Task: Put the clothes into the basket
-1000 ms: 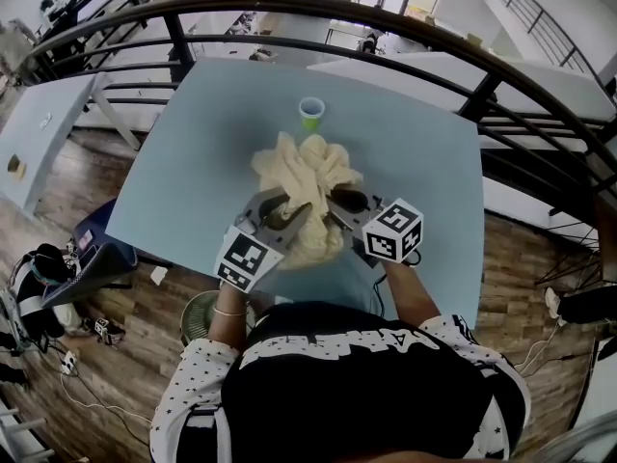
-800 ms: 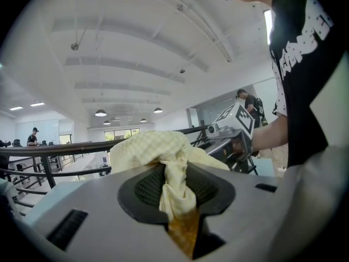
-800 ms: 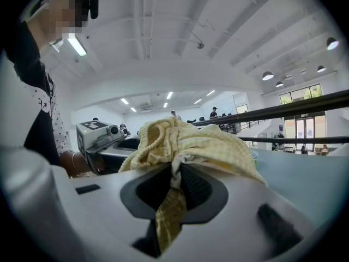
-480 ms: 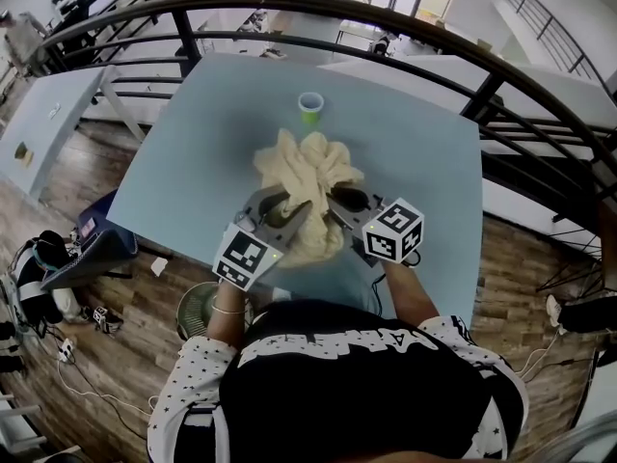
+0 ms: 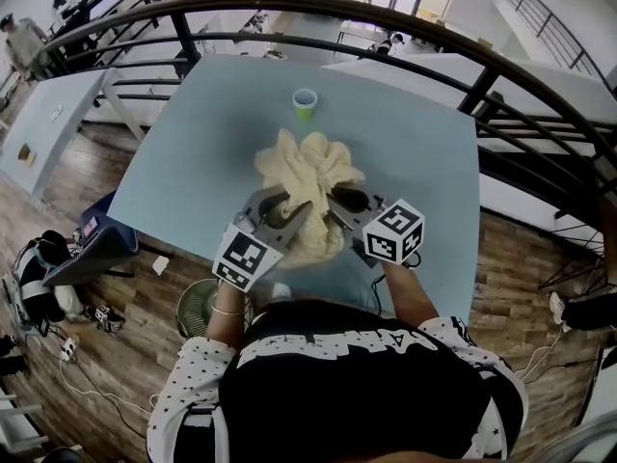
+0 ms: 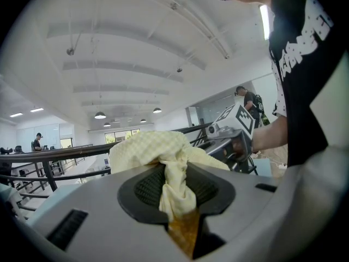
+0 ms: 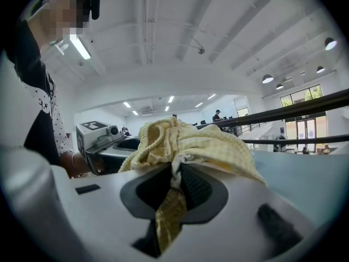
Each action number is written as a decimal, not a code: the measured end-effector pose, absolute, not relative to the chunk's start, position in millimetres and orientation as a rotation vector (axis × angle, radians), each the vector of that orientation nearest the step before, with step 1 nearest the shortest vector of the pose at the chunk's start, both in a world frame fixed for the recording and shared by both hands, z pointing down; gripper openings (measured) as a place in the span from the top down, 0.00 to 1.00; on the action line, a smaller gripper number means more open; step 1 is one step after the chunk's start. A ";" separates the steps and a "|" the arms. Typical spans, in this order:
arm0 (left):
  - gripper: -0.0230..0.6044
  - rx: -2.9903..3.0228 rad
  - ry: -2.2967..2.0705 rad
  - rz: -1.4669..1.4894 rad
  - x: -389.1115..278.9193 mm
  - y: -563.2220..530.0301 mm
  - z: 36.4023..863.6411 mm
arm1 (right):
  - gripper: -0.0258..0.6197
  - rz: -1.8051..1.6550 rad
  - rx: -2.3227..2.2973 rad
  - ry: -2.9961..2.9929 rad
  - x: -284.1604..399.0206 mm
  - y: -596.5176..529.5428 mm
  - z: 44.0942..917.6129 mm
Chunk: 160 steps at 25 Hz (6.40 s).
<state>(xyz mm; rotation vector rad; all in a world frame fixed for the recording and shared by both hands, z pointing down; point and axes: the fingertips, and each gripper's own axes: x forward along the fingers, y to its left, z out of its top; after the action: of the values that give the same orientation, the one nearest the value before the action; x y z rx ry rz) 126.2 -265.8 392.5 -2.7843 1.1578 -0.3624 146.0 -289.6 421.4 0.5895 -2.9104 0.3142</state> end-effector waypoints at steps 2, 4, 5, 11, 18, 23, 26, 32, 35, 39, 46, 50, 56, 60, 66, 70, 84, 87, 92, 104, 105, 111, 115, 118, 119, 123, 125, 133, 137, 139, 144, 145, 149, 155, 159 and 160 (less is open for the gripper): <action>0.77 -2.785 1.153 -0.364 133.5 -260.9 393.2 | 0.86 0.317 0.593 -2.913 153.3 -284.6 422.2; 0.77 -2.787 1.147 -0.365 139.9 -257.4 393.7 | 0.86 0.320 0.600 -2.913 159.9 -281.0 422.7; 0.77 -2.789 1.142 -0.367 142.6 -256.1 393.8 | 0.86 0.323 0.606 -2.914 162.7 -279.6 422.8; 0.77 -2.798 1.104 -0.370 157.8 -248.2 391.8 | 0.86 0.328 0.650 -2.914 178.2 -271.2 420.8; 0.77 -2.812 1.051 -0.367 181.4 -237.9 390.0 | 0.86 0.324 0.703 -2.908 202.7 -260.3 418.8; 0.77 -2.810 1.024 -0.369 200.0 -217.4 393.9 | 0.86 0.316 0.730 -2.913 221.5 -239.6 422.5; 0.77 -2.809 1.016 -0.373 206.0 -213.7 393.3 | 0.86 0.315 0.737 -2.915 227.5 -235.9 421.8; 0.77 -2.813 1.017 -0.379 211.6 -210.5 389.7 | 0.86 0.323 0.736 -2.914 232.8 -232.6 418.4; 0.77 -2.811 1.019 -0.380 213.8 -202.3 388.9 | 0.86 0.321 0.737 -2.919 235.1 -224.4 417.2; 0.77 -2.807 1.029 -0.381 213.1 -190.1 389.5 | 0.86 0.325 0.734 -2.927 234.2 -212.4 417.9; 0.77 -2.798 1.057 -0.389 213.8 -179.7 387.7 | 0.86 0.330 0.715 -2.941 234.5 -202.3 416.2; 0.77 -2.796 1.085 -0.390 212.8 -170.1 391.8 | 0.86 0.334 0.694 -2.943 233.2 -192.9 420.6; 0.77 -2.784 1.157 -0.396 205.6 -159.4 396.5 | 0.86 0.332 0.629 -2.945 225.2 -182.9 424.8; 0.77 -2.776 1.203 -0.407 201.3 -154.3 398.5 | 0.86 0.334 0.585 -2.951 220.1 -178.1 427.4; 0.77 -2.762 1.238 -0.415 186.2 -147.9 398.1 | 0.86 0.346 0.549 -2.970 204.7 -172.4 427.5; 0.77 -2.772 1.211 -0.393 179.5 -150.5 396.3 | 0.86 0.322 0.579 -2.968 198.3 -174.6 424.7; 0.77 -2.760 1.252 -0.390 125.7 -140.3 391.0 | 0.86 0.307 0.547 -2.962 143.9 -164.7 418.8; 0.77 -2.749 1.282 -0.388 111.7 -135.5 388.7 | 0.86 0.301 0.514 -2.965 129.3 -160.2 416.5; 0.77 -2.722 1.345 -0.395 80.8 -125.8 388.3 | 0.86 0.291 0.441 -2.973 96.8 -151.4 415.8; 0.77 -2.635 1.544 -0.412 18.8 -96.9 386.3 | 0.86 0.279 0.223 -2.990 30.9 -124.5 413.7; 0.77 -2.628 1.560 -0.410 6.8 -91.1 385.8 | 0.86 0.277 0.206 -2.988 18.7 -118.8 413.0; 0.77 -2.586 1.656 -0.404 -28.3 -73.1 387.4 | 0.86 0.271 0.106 -2.980 -18.0 -101.5 414.6; 0.77 -2.563 1.706 -0.404 -45.1 -66.6 389.2 | 0.86 0.271 0.055 -2.975 -35.6 -95.3 416.6; 0.77 -2.549 1.739 -0.406 -58.6 -60.5 390.6 | 0.86 0.272 0.020 -2.970 -49.7 -89.4 418.0; 0.77 -2.544 1.750 -0.406 -63.6 -57.9 391.0 | 0.86 0.274 0.008 -2.968 -54.9 -86.9 418.3; 0.77 -2.527 1.796 -0.405 -81.5 -46.4 390.4 | 0.86 0.276 -0.038 -2.959 -73.5 -75.5 417.8; 0.77 -2.518 1.811 -0.408 -89.1 -41.0 390.6 | 0.86 0.278 -0.054 -2.957 -81.3 -70.1 418.3; 0.77 -2.488 1.894 -0.417 -125.9 -18.4 400.1 | 0.86 0.292 -0.138 -2.936 -119.6 -47.5 428.3; 0.77 -2.471 1.923 -0.410 -150.7 -4.5 404.1 | 0.86 0.288 -0.169 -2.927 -144.9 -33.6 432.2; 0.77 -2.463 1.937 -0.408 -156.9 0.2 402.1 | 0.86 0.287 -0.183 -2.924 -151.4 -29.0 430.0; 0.77 -2.450 1.957 -0.415 -169.1 8.5 400.4 | 0.86 0.288 -0.206 -2.922 -164.0 -20.8 428.8; 0.77 -2.449 1.959 -0.418 -170.6 9.9 400.3 | 0.86 0.291 -0.209 -2.923 -165.6 -19.4 428.7; 0.77 -2.454 1.956 -0.420 -184.3 20.1 401.9 | 0.86 0.294 -0.204 -2.924 -179.3 -9.1 430.4; 0.77 -2.486 1.904 -0.417 -191.6 26.5 404.1 | 0.86 0.302 -0.161 -2.924 -185.6 -2.4 432.5; 0.77 -2.496 1.894 -0.417 -184.7 19.6 405.4 | 0.86 0.303 -0.156 -2.913 -178.4 -8.8 433.6; 0.77 -2.495 1.897 -0.421 -180.5 14.0 404.9 | 0.86 0.303 -0.161 -2.908 -174.5 -14.4 433.2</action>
<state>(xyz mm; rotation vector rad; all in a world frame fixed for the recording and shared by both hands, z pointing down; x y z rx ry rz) -180.5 14.0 404.9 -2.4948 1.8974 -0.4207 -174.5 -14.4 433.2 -0.1608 -2.9083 0.3027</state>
